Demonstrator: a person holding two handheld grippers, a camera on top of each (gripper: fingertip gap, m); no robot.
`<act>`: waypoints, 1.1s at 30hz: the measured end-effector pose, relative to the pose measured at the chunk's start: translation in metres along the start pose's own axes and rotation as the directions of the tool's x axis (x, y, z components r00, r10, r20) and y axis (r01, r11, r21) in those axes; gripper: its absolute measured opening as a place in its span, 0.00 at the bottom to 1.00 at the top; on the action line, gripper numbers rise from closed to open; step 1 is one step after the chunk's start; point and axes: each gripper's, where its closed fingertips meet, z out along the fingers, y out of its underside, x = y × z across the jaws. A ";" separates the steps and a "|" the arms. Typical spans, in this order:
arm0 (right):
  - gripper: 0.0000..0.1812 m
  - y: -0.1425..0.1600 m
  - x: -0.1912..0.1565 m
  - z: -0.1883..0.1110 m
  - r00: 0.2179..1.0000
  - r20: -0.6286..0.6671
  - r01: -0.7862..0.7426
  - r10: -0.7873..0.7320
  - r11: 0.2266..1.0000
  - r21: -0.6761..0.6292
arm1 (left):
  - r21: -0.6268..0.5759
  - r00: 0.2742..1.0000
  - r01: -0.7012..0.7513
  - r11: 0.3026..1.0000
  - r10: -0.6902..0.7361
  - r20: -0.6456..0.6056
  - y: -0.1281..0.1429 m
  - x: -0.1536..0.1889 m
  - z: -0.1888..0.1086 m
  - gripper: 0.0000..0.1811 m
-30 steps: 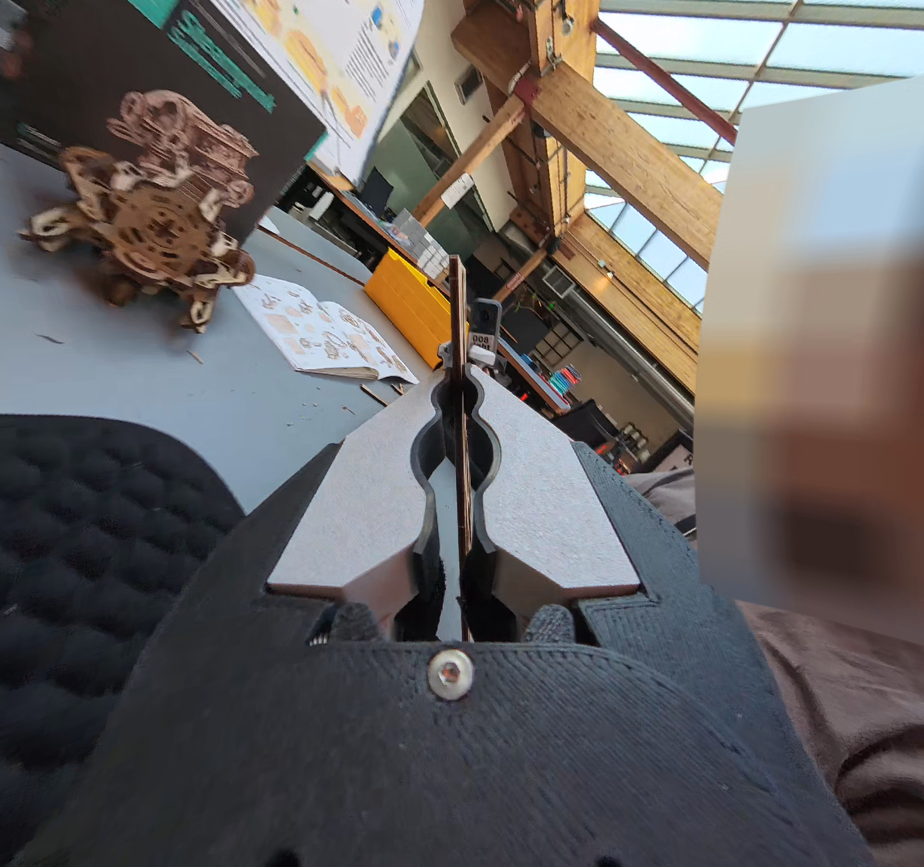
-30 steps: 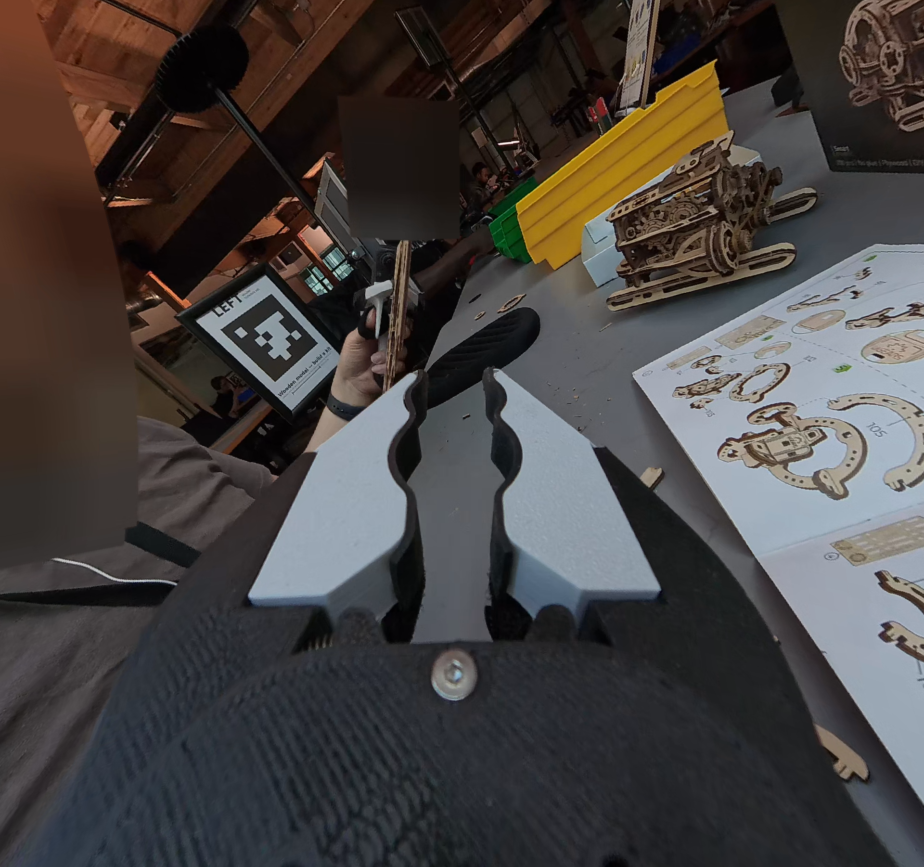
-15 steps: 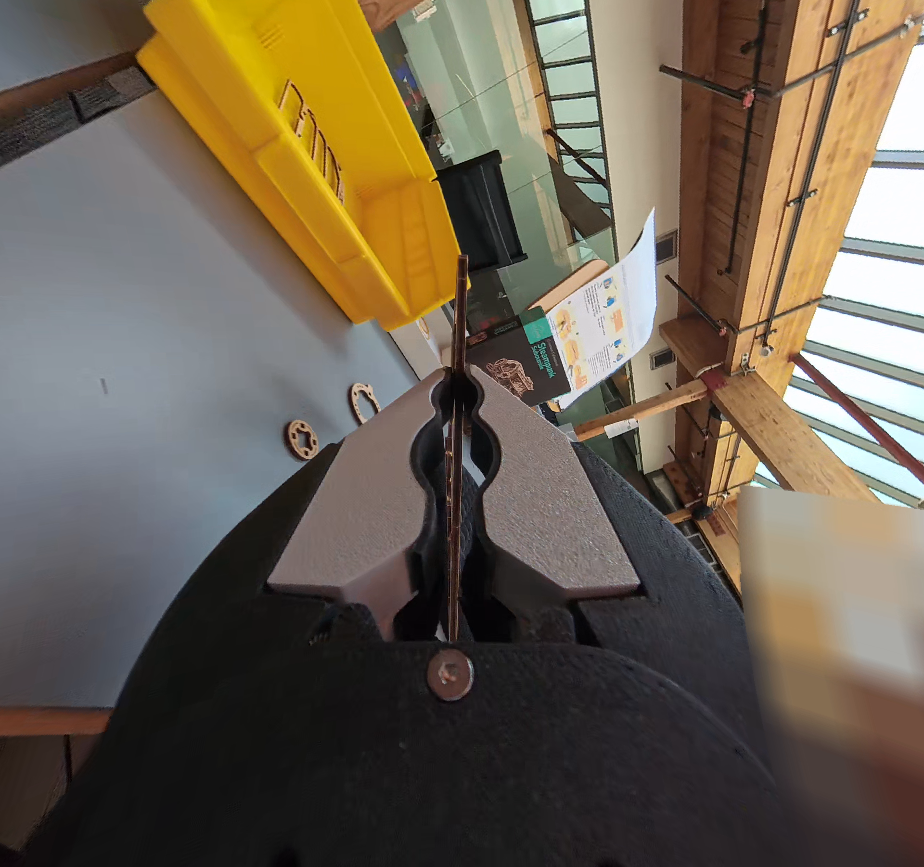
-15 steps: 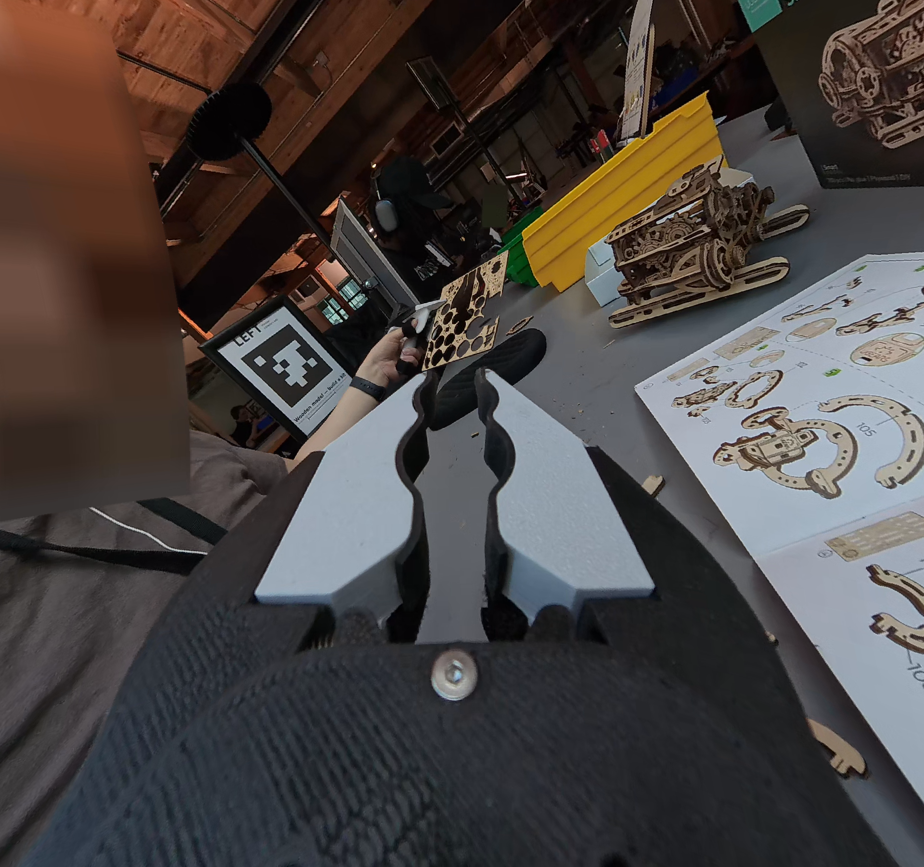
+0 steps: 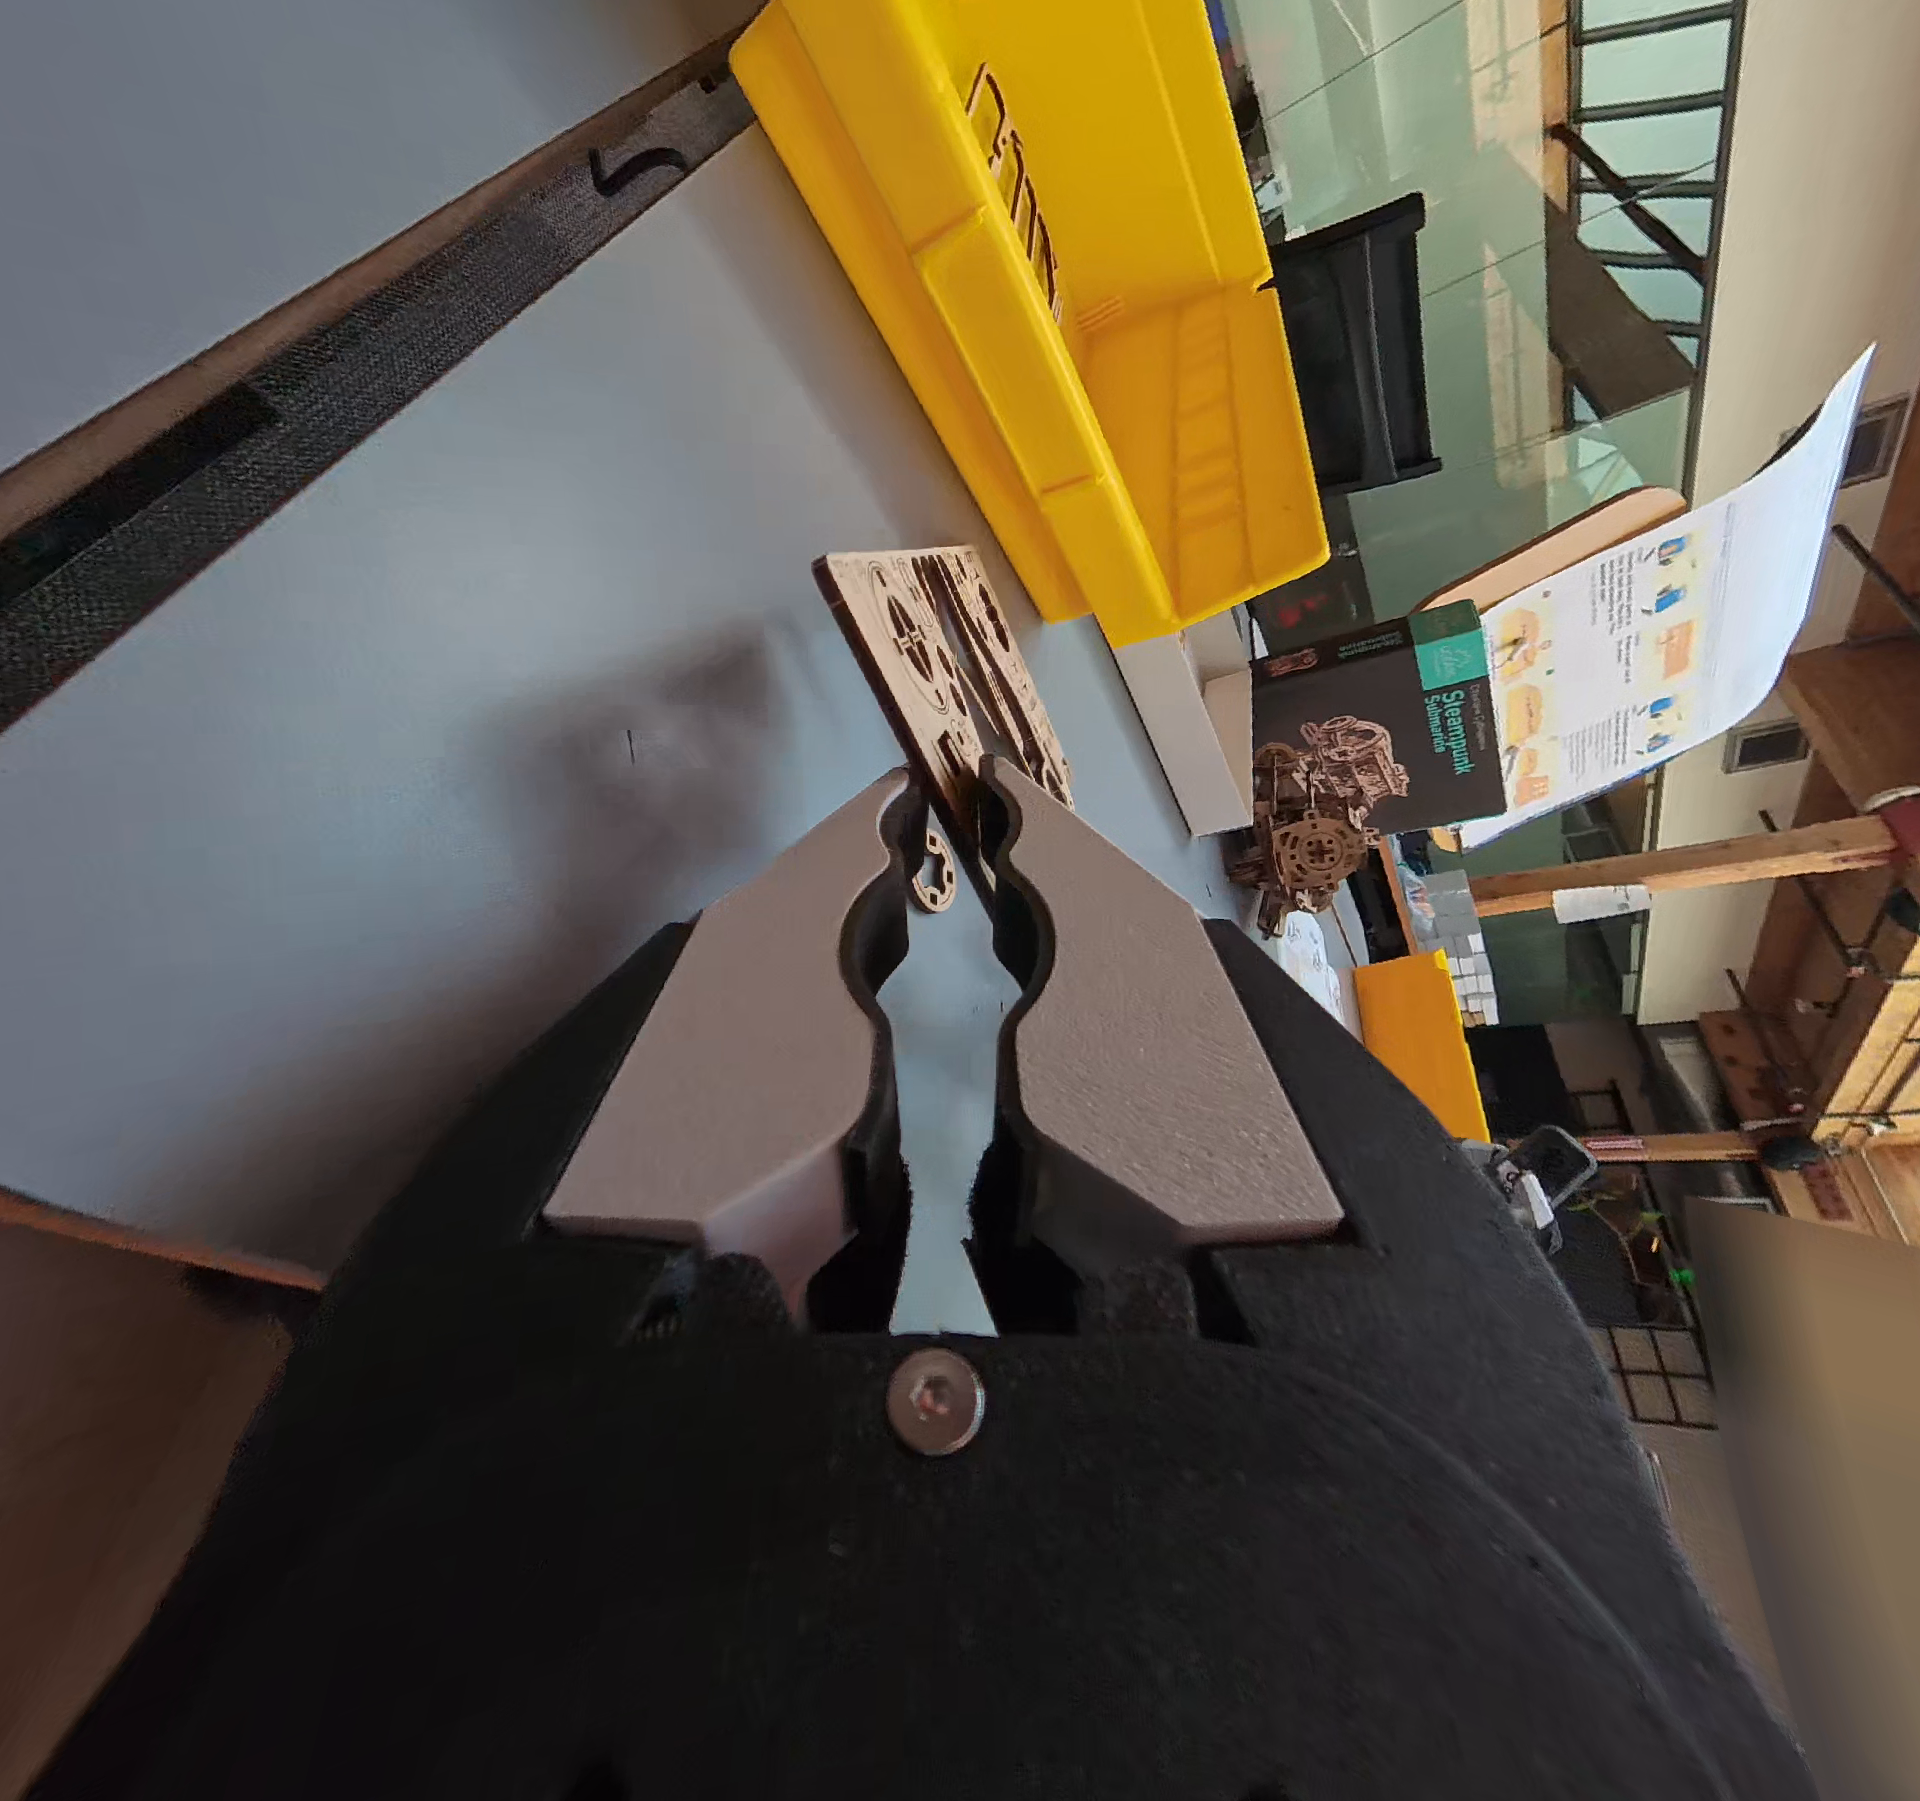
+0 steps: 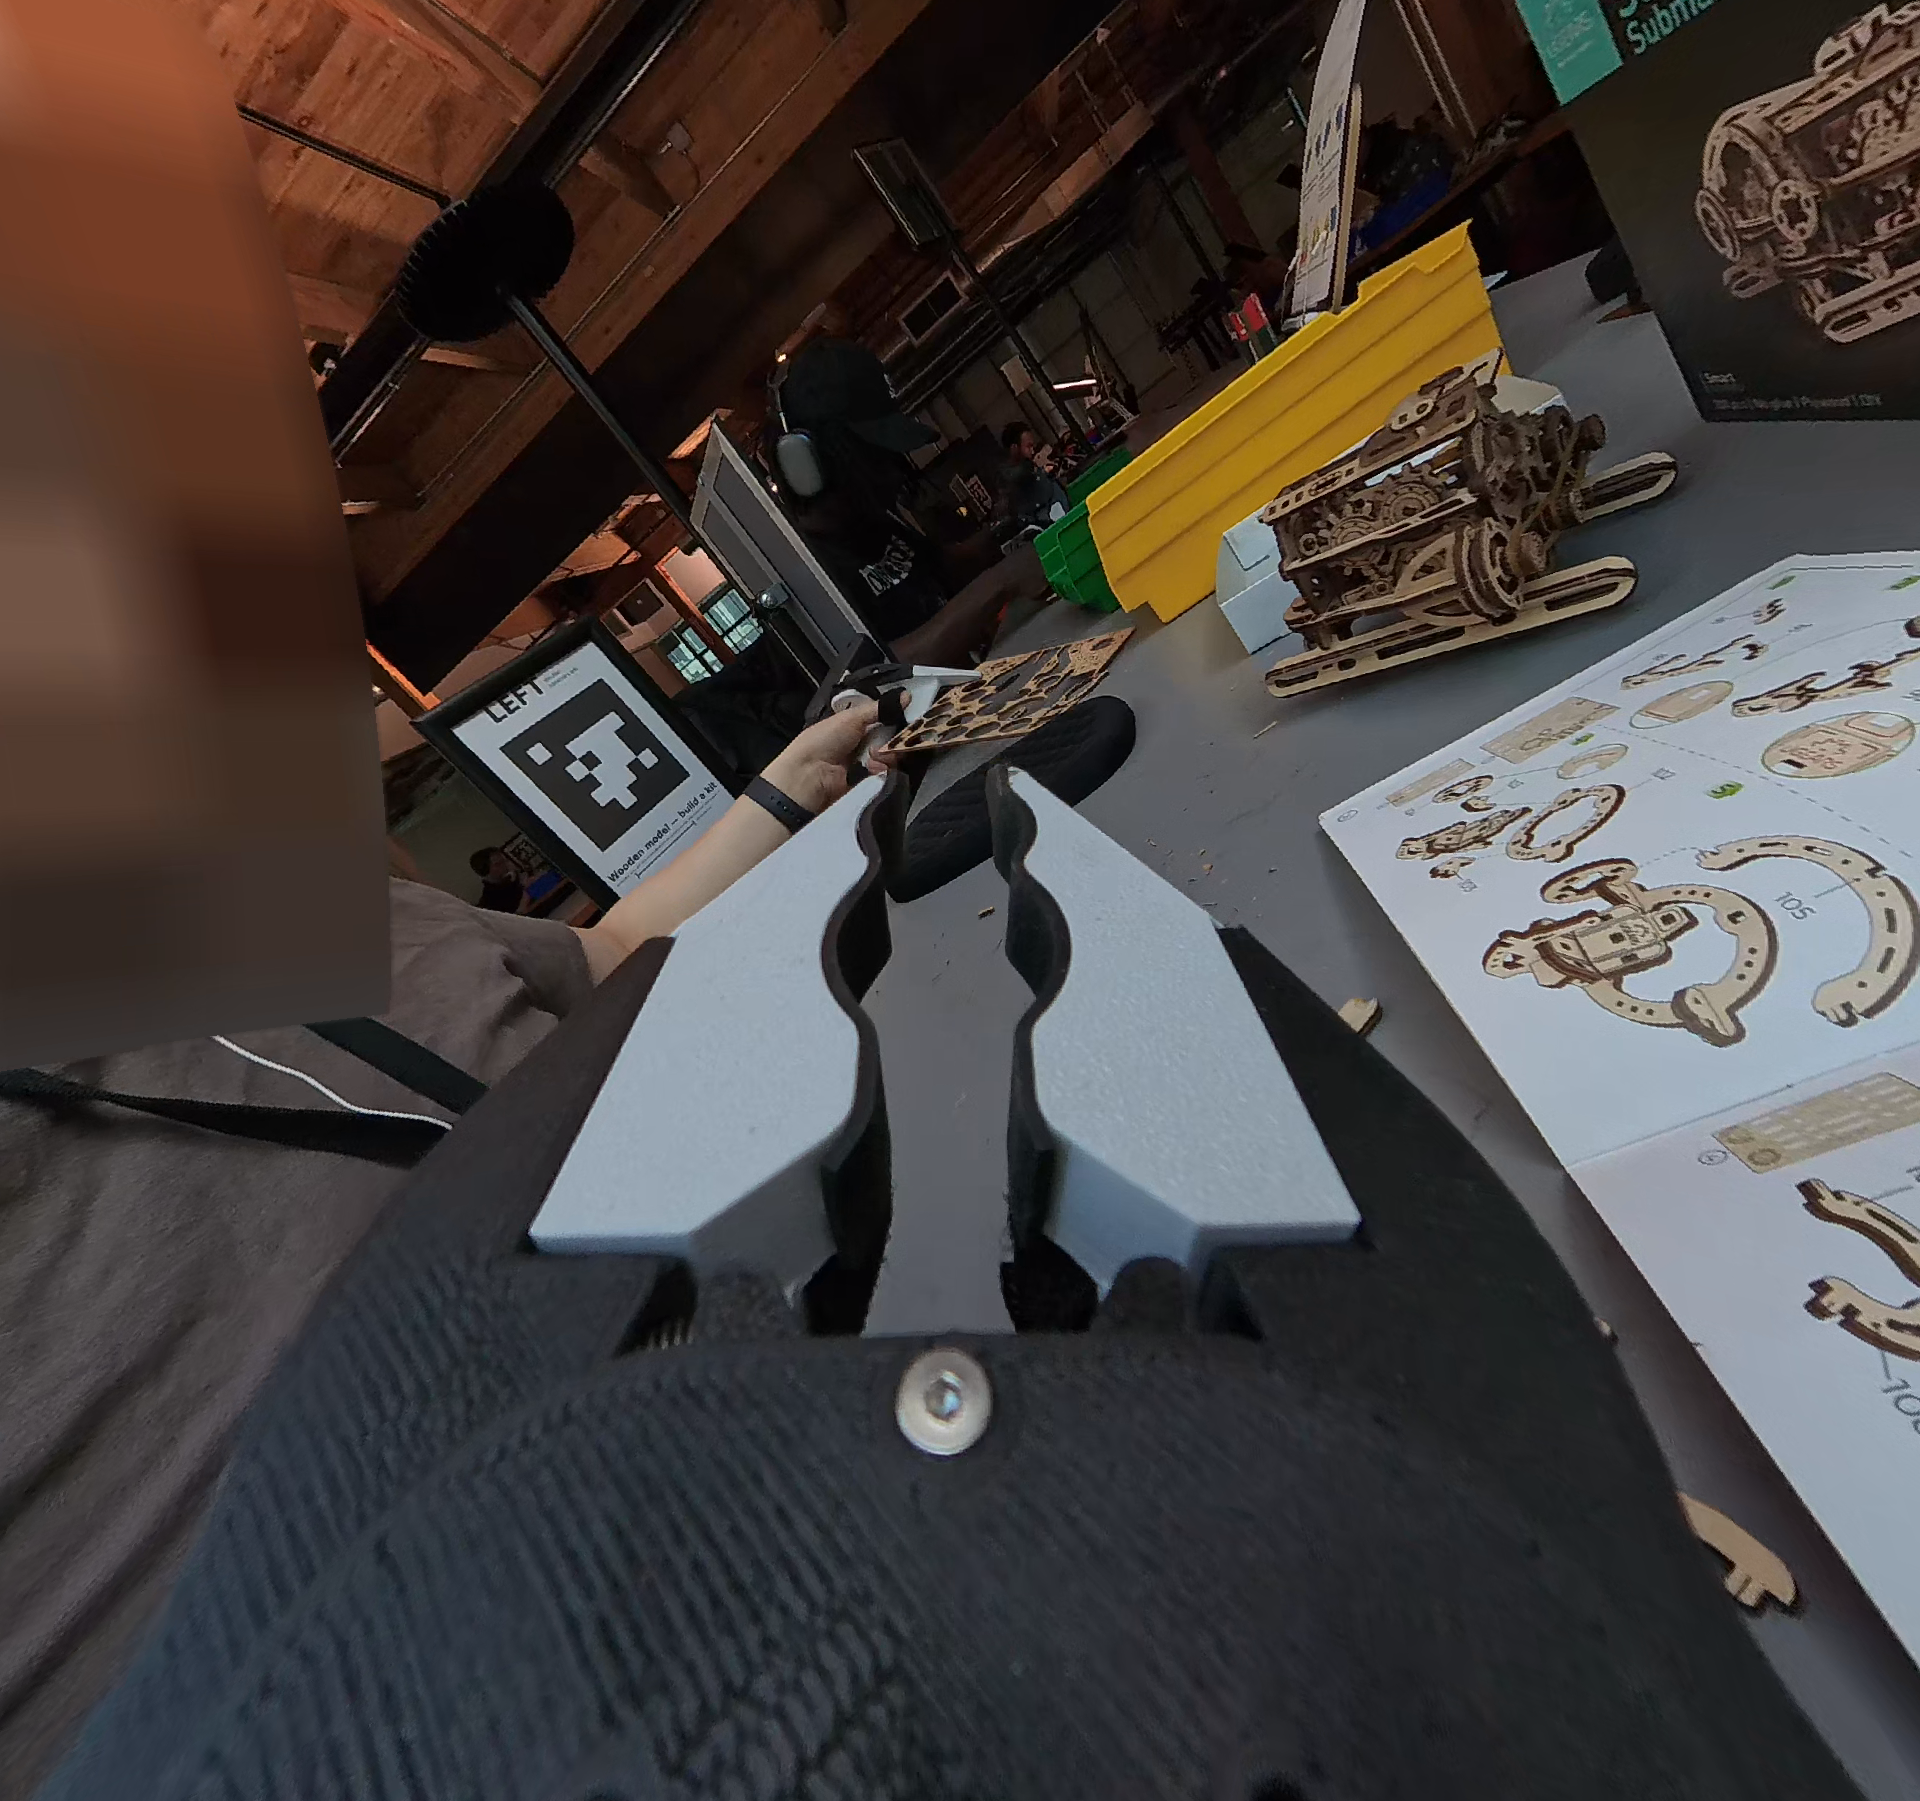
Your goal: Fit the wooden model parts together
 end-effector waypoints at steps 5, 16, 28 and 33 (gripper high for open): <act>0.07 0.001 -0.003 0.000 1.000 0.014 0.011 -0.011 1.000 -0.003 | 0.065 0.994 0.008 0.998 -0.015 0.107 0.005 -0.015 -0.004 0.20; 0.08 0.002 -0.009 -0.001 0.999 0.051 -0.005 0.005 1.000 -0.004 | 0.257 0.725 -0.627 0.735 0.430 0.538 -0.006 0.042 -0.048 0.26; 0.08 0.000 -0.012 -0.002 0.997 0.077 0.006 -0.006 1.000 0.009 | -0.111 0.357 -0.908 0.403 0.886 0.297 -0.116 0.202 0.123 0.35; 0.08 -0.007 -0.012 -0.006 0.998 0.044 0.042 -0.045 0.997 0.064 | -0.395 0.401 -0.787 0.473 0.880 0.255 -0.138 0.123 0.221 0.24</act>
